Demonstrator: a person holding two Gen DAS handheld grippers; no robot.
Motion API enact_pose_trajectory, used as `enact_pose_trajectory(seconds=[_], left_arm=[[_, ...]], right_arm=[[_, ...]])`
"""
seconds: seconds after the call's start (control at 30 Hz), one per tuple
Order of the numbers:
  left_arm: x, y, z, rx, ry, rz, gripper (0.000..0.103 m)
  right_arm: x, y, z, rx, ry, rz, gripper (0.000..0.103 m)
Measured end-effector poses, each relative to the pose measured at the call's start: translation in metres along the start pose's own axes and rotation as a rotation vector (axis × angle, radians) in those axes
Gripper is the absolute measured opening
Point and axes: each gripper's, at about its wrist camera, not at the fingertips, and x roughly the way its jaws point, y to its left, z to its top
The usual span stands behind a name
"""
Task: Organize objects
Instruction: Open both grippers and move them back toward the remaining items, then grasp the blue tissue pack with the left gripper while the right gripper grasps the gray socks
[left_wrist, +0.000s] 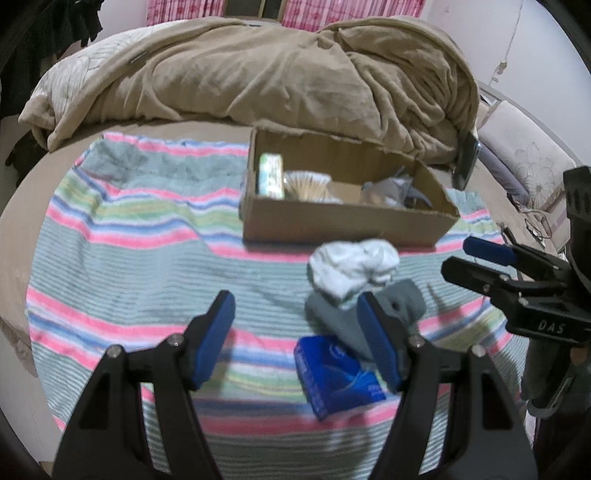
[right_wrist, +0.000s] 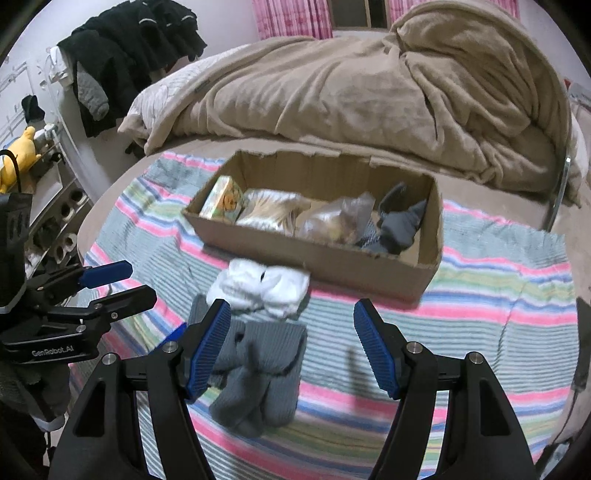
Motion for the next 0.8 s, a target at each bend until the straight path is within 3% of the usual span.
enact_pose_trajectory(seconds=[0.63,0.73,0.8], left_arm=[[0.019,0.004,-0.031,-0.029,0.094,0.009,0.07],[0.023,0.0,-0.032,-0.018,0.107,0.007,0.07],[0.025,-0.005,-0.033,-0.008,0.115,0.004,0.07]], right_arm=[[0.06,0.007,-0.029,0.04,0.136,0.079,0.072],[0.06,0.007,-0.029,0.042,0.146,0.119,0.053],[0.057,0.007,-0.029,0.033,0.138,0.118,0.048]])
